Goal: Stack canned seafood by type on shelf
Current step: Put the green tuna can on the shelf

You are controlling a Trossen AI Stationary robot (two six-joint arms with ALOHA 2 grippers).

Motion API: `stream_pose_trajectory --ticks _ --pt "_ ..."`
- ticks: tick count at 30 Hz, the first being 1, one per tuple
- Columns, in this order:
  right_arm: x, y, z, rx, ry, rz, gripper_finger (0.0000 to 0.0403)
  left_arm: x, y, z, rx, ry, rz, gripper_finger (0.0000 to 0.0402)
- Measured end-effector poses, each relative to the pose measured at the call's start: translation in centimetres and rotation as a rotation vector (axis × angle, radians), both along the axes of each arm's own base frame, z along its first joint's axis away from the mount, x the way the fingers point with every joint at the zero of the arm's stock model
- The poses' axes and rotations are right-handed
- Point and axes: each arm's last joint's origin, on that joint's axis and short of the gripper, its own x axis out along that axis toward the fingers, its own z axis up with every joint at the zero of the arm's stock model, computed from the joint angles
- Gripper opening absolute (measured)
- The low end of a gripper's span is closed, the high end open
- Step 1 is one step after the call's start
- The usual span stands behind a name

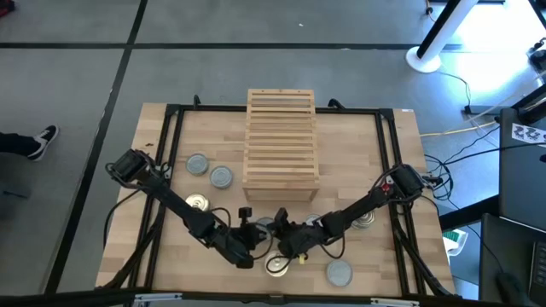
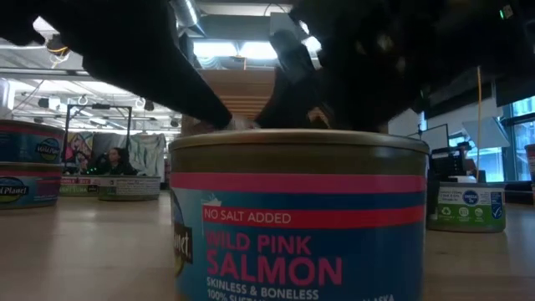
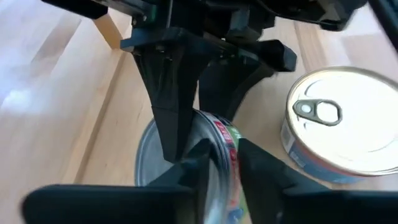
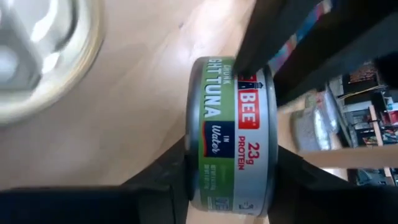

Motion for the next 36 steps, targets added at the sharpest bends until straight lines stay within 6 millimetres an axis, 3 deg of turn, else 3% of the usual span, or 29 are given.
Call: stream_pose_trajectory --ticks 4,8,18,23,29,33,36 --pt "0.6 0.3 1.0 0.007 -0.020 -0.007 0.0159 -0.5 0.0 1.5 0.003 -0.017 -0.030 0.0127" --pt "1.3 0.7 2.0 0.006 -0.023 -0.011 0.0143 -1.4 0.0 4.0 -0.014 -0.065 -0.059 0.0146" --pt "3.3 1.6 5.8 0.062 -0.050 -0.072 0.0160 -5.5 0.9 8.8 -0.080 -0.053 -0.058 0.0140" --pt "4.0 1.9 8.2 0.020 -0.032 -0.125 0.0143 -7.8 1.8 11.0 -0.121 -0.049 -0.049 0.0133" --pt "4.5 1.9 10.9 -0.018 -0.014 -0.192 0.0147 -9.7 2.9 12.3 -0.149 -0.024 -0.018 0.0130" --pt "4.7 1.9 12.3 -0.063 -0.026 -0.232 0.0165 -10.0 3.2 12.4 -0.143 -0.012 -0.013 0.0130" --pt "4.6 1.7 13.2 -0.154 -0.017 -0.269 0.0157 -10.0 3.2 12.4 -0.133 -0.010 -0.021 0.0130"
